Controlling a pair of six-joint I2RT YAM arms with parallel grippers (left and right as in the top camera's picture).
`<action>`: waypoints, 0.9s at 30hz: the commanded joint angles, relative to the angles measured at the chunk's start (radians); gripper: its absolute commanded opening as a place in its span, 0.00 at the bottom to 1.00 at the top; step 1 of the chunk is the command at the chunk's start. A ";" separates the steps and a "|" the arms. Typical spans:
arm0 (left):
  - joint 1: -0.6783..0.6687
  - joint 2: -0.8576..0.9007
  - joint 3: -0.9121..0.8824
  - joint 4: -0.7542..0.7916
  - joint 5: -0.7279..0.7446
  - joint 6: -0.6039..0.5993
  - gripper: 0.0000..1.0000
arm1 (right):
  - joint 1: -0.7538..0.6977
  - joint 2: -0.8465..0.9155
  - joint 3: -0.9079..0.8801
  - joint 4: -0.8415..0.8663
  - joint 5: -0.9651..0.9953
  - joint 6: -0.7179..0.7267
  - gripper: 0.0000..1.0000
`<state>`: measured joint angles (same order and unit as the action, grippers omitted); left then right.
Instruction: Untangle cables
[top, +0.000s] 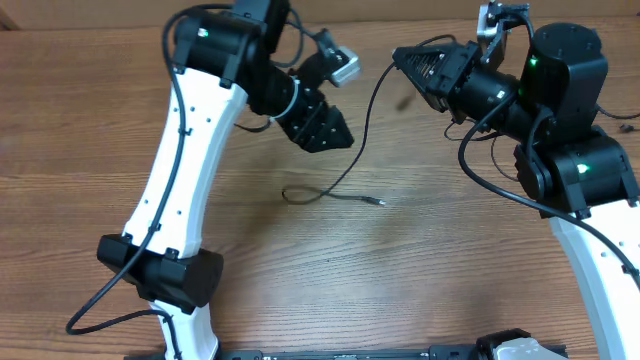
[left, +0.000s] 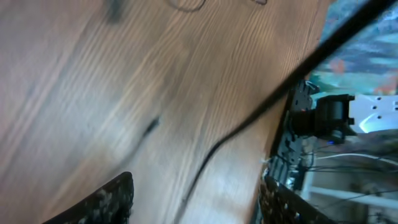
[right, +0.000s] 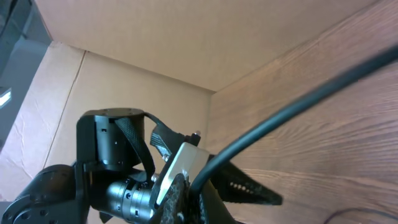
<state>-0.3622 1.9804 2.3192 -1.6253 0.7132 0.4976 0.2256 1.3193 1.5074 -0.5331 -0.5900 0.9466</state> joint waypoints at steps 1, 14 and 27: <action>-0.019 -0.006 -0.009 0.050 0.032 0.057 0.65 | -0.005 -0.005 0.033 0.035 -0.046 0.027 0.04; -0.031 -0.006 -0.172 0.216 0.252 0.056 0.57 | -0.104 -0.005 0.033 0.252 -0.168 0.206 0.04; -0.024 -0.006 -0.172 0.269 0.448 0.101 0.60 | -0.135 -0.005 0.033 0.373 -0.199 0.315 0.04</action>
<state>-0.3801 1.9804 2.1490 -1.3746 1.0992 0.5575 0.0978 1.3193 1.5078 -0.1932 -0.7631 1.2022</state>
